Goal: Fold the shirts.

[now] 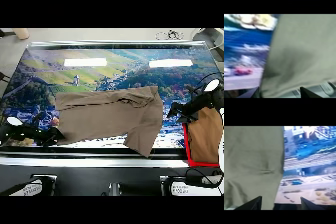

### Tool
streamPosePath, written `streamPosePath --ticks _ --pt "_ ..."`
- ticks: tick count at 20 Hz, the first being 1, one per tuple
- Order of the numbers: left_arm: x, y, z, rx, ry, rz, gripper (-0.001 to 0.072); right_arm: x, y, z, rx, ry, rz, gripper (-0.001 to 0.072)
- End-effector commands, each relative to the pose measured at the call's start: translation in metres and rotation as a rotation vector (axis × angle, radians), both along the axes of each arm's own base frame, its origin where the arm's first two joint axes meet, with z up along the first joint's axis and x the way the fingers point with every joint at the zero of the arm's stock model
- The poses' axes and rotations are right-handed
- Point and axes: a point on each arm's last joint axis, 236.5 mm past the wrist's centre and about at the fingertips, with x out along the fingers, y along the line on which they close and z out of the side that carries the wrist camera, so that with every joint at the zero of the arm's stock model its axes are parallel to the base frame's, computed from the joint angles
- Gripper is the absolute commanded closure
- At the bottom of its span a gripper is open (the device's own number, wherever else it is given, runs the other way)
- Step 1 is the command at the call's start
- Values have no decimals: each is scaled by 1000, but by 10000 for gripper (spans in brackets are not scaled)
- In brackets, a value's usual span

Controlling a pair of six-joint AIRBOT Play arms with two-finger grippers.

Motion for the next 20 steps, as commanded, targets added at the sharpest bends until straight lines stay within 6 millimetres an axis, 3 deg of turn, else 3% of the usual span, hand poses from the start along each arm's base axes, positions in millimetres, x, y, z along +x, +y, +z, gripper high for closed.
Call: streamPosePath --ticks 1,2,3,5,6,9,12,13,14,15,17,18,19,20 --pt "0 -6 -10 9 12 -4 107 -2 -9 -9 -43 0 5 204" --pt "2 -6 -12 18 10 8 209 -5 -8 -15 -37 8 0 203" --pt "5 -6 -13 21 2 10 403 -8 -4 -24 -23 14 -11 203" --pt "6 -7 -12 19 -4 13 644 -12 7 -39 20 5 -10 204" --pt "7 -6 -10 20 -10 13 683 -12 11 -46 32 -1 -15 205" --pt "11 -6 -2 28 -49 9 684 -3 16 -66 60 -10 -54 227" --pt "16 -5 9 40 -97 10 684 9 42 -77 152 -25 -60 232" --pt "17 -4 13 43 -110 11 684 9 48 -84 143 -18 -39 317" --pt "18 -4 16 46 -123 11 684 9 54 -89 130 -14 -13 459" --pt "21 -3 21 49 -140 7 684 9 57 -90 119 -15 12 695" --pt "44 1 52 64 -239 -21 685 23 58 -60 119 -80 75 693" --pt "66 7 85 89 -343 -31 686 40 54 -28 102 -170 111 693" --pt "95 14 138 133 -505 -32 686 66 44 26 62 -322 131 695" --pt "119 20 206 186 -691 -34 686 90 34 94 9 -512 127 694"
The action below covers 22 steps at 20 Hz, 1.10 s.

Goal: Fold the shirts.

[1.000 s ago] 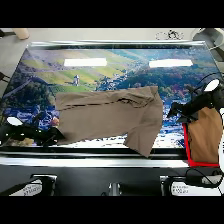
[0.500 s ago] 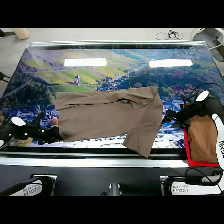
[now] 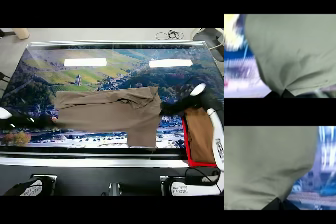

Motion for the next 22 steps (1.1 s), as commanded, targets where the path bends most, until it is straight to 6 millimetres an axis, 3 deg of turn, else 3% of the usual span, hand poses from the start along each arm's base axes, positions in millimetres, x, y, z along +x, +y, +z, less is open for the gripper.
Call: streamPosePath --ticks 1,2,3,4,5,6,7,8,9,11,13,15,17,18,21,22 --pt "53 18 200 164 -535 -12 685 53 -20 198 -126 -538 8 694" --pt "47 24 301 268 -788 9 685 45 -26 299 -208 -796 -18 693" --pt "24 29 393 369 -1021 49 686 18 -31 389 -296 -1028 -51 693" --pt "-13 30 473 454 -1236 98 686 -23 -30 470 -365 -1252 -94 693" --pt "-59 28 537 519 -1419 151 686 -77 -26 538 -419 -1462 -141 693" --pt "-96 21 573 545 -1529 174 686 -129 -19 581 -449 -1617 -176 693" --pt "-126 13 591 529 -1589 193 686 -167 -15 602 -476 -1699 -196 693" --pt "-144 8 596 500 -1609 211 686 -195 -13 609 -497 -1730 -218 693" --pt "-152 6 595 495 -1611 212 686 -210 -16 607 -511 -1722 -243 693" --pt "-150 10 587 514 -1583 218 686 -217 -30 590 -559 -1636 -279 693" --pt "-134 14 578 509 -1543 213 685 -206 -34 571 -564 -1551 -267 693" --pt "-107 21 551 511 -1431 189 685 -186 -38 548 -560 -1447 -243 693" --pt "-70 28 502 496 -1240 139 685 -152 -44 508 -542 -1279 -202 693" --pt "-47 32 468 481 -1115 108 686 -133 -48 482 -531 -1171 -177 693" --pt "21 48 354 416 -768 37 685 -68 -57 368 -449 -745 -72 693" --pt "43 54 305 385 -643 22 685 -48 -57 329 -407 -621 -39 693"
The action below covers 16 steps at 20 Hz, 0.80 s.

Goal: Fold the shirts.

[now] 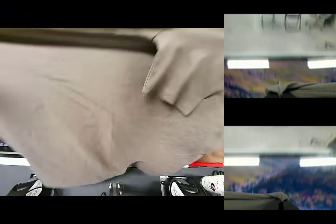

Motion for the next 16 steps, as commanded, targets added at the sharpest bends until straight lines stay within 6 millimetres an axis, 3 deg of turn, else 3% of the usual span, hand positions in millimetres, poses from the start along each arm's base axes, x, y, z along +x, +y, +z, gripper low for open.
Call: streamPosePath --ticks 1,3,4,5,7,9,12,14,16 --pt "56 16 -154 -68 430 -18 685 55 -2 -138 113 489 57 693" --pt "81 17 -254 -110 641 -38 685 94 4 -219 192 695 83 693" --pt "92 17 -291 -123 704 -43 685 109 6 -254 189 776 89 693" --pt "104 16 -325 -138 755 -42 685 127 11 -288 177 828 96 693" --pt "130 13 -370 -155 802 -41 684 167 27 -338 187 831 94 693" --pt "161 11 -396 -166 790 -34 684 206 41 -367 223 759 54 692" --pt "208 13 -406 -222 706 6 684 249 58 -381 273 629 32 692" --pt "226 16 -412 -247 694 26 683 260 59 -387 310 601 -3 692" --pt "223 15 -423 -245 738 11 683 250 62 -394 319 654 2 691"
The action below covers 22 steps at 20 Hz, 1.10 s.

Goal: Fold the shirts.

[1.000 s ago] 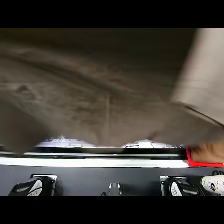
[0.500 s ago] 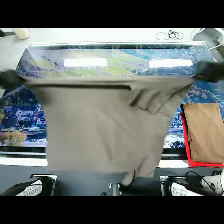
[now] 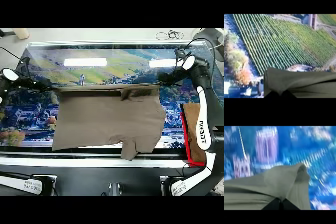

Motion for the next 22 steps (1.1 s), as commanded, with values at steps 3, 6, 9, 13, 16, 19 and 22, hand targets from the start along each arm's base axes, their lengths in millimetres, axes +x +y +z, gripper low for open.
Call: streamPosePath --ticks 3,6,9,13,16,19,22 --pt "-28 -5 -24 -15 171 -130 684 -67 -1 -17 -26 277 99 692" --pt "-100 -2 -64 -27 478 -134 684 -133 -4 -54 -27 548 127 693" --pt "-133 -14 -97 -59 594 -147 681 -150 22 -89 58 595 99 691" --pt "-131 -11 -66 -98 581 -150 157 -135 14 -51 29 509 73 270" --pt "-148 12 -30 -109 554 -104 161 -166 -20 -15 18 554 41 215" --pt "-211 14 -45 -136 576 -47 166 -215 -40 -25 45 589 -24 227" --pt "-289 -6 -88 -157 628 -35 166 -260 -27 -48 66 579 -4 228"
